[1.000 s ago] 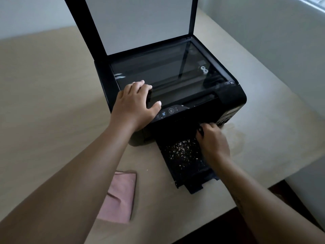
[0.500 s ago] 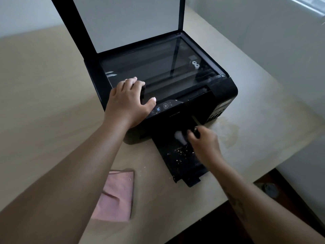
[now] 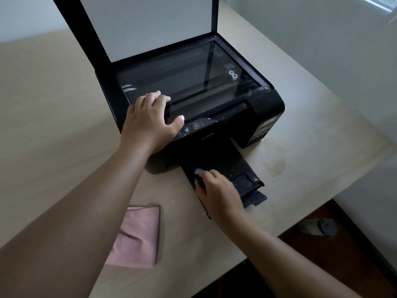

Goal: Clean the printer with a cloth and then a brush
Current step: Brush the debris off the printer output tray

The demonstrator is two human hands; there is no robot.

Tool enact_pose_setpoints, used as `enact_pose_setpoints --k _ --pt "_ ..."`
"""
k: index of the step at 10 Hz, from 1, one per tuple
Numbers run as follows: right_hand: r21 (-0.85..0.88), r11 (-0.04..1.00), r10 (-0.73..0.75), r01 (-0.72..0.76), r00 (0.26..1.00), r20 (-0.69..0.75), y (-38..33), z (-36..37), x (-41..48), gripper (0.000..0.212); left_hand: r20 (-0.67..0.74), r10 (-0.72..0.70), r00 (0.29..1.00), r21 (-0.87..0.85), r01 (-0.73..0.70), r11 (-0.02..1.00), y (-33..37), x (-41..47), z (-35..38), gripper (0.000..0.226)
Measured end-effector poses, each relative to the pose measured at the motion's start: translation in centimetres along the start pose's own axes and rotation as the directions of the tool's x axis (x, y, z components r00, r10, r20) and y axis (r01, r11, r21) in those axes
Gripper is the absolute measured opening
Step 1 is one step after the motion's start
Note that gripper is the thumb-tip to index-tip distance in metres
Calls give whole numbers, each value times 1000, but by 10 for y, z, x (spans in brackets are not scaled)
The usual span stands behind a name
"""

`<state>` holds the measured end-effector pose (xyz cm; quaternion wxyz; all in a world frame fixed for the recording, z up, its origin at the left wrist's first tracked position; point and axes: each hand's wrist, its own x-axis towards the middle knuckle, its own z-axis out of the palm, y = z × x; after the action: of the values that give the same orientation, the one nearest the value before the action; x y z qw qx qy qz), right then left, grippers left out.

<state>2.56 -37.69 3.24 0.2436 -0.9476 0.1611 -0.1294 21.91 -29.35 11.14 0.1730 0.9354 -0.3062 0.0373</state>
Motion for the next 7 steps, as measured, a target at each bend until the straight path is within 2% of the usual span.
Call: enact_pose_setpoints --k 1,2,3,4,5,6,7 --pt "298 925 196 -236 968 157 -7 -7 8 25 4 -2 1000 -5 2 1000 1 -1 -1 61" --pt "349 828 457 -439 889 32 28 -26 33 25 5 -2 1000 -6 2 1000 2 -1 -1 61" --pt "73 937 348 -342 931 -107 41 -30 47 17 2 -3 1000 2 3 1000 2 0 0 61" --pt "93 996 -19 5 988 154 13 -10 48 23 0 -7 1000 1 7 1000 1 -1 1 60" --pt "186 970 166 -159 986 -22 28 -16 54 24 -4 -2 1000 -2 2 1000 1 0 1 60" --pt "75 989 134 -128 988 -79 42 -20 43 21 -8 -3 1000 1 3 1000 1 0 2 60" --pt "187 981 -73 46 988 135 32 -17 41 21 -4 0 1000 1 0 1000 1 1 1 60"
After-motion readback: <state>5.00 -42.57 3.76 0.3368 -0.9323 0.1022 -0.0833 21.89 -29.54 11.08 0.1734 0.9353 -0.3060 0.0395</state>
